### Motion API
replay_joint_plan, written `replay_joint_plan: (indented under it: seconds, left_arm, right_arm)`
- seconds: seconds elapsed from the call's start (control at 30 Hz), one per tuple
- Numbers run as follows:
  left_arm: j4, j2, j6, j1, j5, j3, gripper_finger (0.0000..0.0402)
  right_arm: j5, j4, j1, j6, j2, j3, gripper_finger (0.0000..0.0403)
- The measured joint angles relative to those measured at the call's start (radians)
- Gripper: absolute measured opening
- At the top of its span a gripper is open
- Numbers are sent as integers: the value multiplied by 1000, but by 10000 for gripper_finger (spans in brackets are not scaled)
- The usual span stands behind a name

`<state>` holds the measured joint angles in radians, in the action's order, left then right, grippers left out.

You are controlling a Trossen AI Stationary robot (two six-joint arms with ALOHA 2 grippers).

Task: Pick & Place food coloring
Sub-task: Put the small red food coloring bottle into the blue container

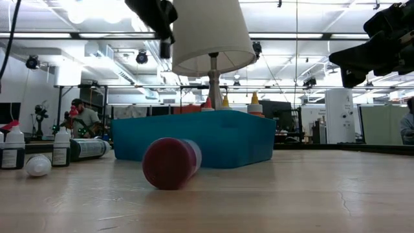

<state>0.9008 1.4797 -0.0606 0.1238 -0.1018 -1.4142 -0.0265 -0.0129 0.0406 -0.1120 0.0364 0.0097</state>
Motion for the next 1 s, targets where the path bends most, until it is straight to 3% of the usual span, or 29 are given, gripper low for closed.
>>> replay_joint_plan:
  seconds: [0.3, 0.6, 1.0]
  left_arm:
    - [-63, -33, -65, -66, 10, 97, 30]
    - [-147, 19, -167, -149, 79, 148, 30]
    - [-367, 33, -173, -258, 138, 342, 30]
  right_arm:
    - [0, 0, 0, 0, -1, 0, 8]
    - [0, 0, 0, 0, 0, 0, 8]
    - [0, 0, 0, 0, 0, 0, 8]
